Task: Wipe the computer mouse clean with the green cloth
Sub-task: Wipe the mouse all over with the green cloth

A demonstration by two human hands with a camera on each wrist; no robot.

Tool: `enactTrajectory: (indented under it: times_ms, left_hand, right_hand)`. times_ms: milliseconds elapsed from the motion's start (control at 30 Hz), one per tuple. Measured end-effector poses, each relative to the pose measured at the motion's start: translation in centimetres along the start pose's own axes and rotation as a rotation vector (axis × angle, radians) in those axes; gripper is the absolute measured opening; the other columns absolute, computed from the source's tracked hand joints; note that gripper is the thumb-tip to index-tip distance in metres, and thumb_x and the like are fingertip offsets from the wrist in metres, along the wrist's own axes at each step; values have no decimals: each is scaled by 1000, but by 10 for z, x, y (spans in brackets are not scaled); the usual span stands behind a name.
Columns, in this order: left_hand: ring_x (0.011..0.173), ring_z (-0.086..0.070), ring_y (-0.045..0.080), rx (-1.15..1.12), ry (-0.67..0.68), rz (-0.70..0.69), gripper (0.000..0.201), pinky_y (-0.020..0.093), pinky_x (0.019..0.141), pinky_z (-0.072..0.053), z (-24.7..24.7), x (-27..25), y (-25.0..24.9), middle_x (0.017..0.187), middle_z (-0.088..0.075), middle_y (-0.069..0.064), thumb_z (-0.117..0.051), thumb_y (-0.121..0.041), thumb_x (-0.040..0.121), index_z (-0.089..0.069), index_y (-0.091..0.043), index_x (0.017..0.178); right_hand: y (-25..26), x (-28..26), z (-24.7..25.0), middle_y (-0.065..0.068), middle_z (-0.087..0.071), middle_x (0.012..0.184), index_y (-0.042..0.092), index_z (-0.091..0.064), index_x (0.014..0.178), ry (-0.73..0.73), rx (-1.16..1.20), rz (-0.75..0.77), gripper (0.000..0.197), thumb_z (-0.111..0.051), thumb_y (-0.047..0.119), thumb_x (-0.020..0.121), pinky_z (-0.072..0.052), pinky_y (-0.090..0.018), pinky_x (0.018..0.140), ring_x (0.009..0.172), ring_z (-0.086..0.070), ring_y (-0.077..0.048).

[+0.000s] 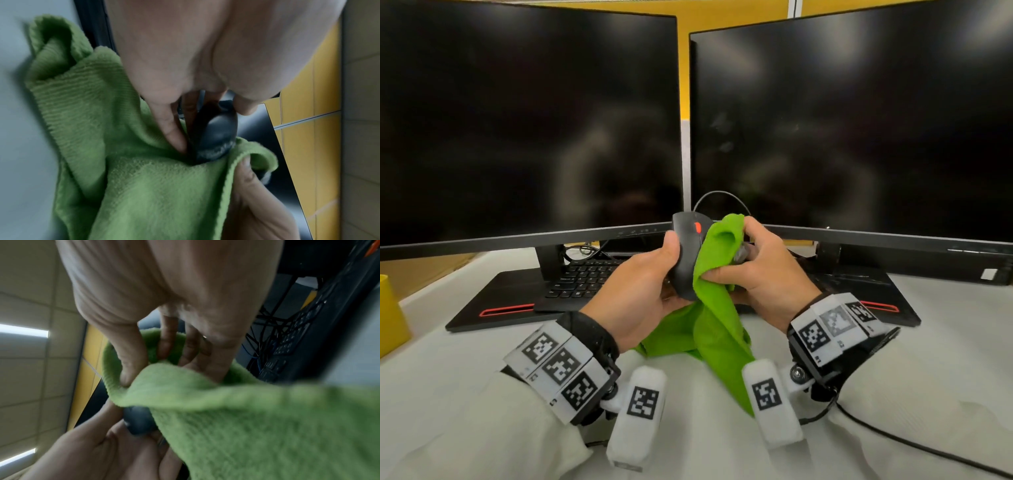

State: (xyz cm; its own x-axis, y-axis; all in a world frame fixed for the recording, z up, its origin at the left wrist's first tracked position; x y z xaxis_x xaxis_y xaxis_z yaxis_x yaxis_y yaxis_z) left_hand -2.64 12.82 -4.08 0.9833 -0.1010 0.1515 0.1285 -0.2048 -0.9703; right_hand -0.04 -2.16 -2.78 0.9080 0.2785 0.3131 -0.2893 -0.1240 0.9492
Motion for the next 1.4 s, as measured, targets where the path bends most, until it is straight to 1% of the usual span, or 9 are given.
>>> enactTrajectory:
  times_ms: [233,367,467,567,767,867,1000,1167,1400]
  left_hand:
    - [128,-66,34,109,78,-49,44,53,116,-45,0,-4,-1,127,-75,15,-38,-37,110,-72,-12,125]
    - [127,-67,25,45,66,-60,41,49,117,-45,-1,-3,-3,128,-76,7,-39,-36,110,-72,-16,124]
    - [122,-70,21,9,66,-64,42,47,116,-46,-3,-3,-3,126,-77,7,-38,-36,111,-72,-15,123]
    - [124,-69,26,51,89,-62,45,49,115,-46,-5,-3,1,126,-76,11,-37,-37,111,-72,-14,126]
    - [125,-68,24,-32,46,-53,40,41,109,-51,-3,-2,-2,124,-77,7,-40,-36,110,-72,-15,124]
    - [125,-68,27,-14,31,-48,42,45,110,-51,-3,-2,0,124,-77,9,-40,-38,110,-73,-14,122]
    - [124,-68,34,37,51,-25,48,51,113,-49,-5,-3,4,124,-76,15,-41,-42,109,-74,-11,124]
    - [117,-72,28,12,-9,-10,44,43,103,-57,-1,0,-1,120,-78,12,-44,-44,108,-73,-14,123]
    - [112,-74,28,7,-15,-7,45,43,99,-58,-6,-3,-2,117,-79,10,-43,-43,109,-76,-14,120]
  right_hand:
    - [-2,1,3,-13,-77,93,4,-66,114,-66,111,-42,31,-79,7,87,-64,-51,66,78,-75,-31]
    - [-5,4,5,-10,-72,86,4,-66,110,-38,190,-40,27,-69,-11,88,-64,-41,65,76,-73,-23]
    - [-5,4,3,-16,-72,91,3,-63,113,-6,138,-10,43,-72,-20,79,-65,-48,71,83,-74,-31]
    - [-4,4,0,-22,-76,105,2,-63,116,-32,78,3,50,-85,-10,73,-64,-56,74,93,-77,-38]
    - [-3,6,4,-8,-75,86,2,-66,110,-45,149,14,25,-74,-6,87,-63,-37,65,79,-75,-22]
    - [-5,6,1,-15,-76,96,2,-65,111,-36,56,46,45,-86,-5,72,-64,-47,79,92,-76,-32]
    - [-5,3,-2,-18,-75,112,10,-60,119,-18,-39,8,62,-93,1,68,-63,-61,78,98,-77,-36]
    - [-3,5,-2,-23,-73,117,7,-60,123,38,-92,12,80,-90,-4,50,-60,-60,91,110,-72,-40]
    - [-4,4,-4,-17,-76,114,13,-61,123,25,-63,-19,56,-89,3,75,-61,-65,82,100,-77,-37]
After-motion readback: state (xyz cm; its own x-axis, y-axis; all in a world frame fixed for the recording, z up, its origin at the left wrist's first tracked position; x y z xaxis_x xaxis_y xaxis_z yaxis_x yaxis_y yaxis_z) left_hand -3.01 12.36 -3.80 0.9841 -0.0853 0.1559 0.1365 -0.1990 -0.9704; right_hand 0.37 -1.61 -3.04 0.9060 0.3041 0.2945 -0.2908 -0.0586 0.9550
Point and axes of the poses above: each hand's wrist, its own x-axis towards the middle knuckle, its own z-axis out of the back of the hand, y = z × x, the point moved 6 cm from there along x, towards the middle knuckle
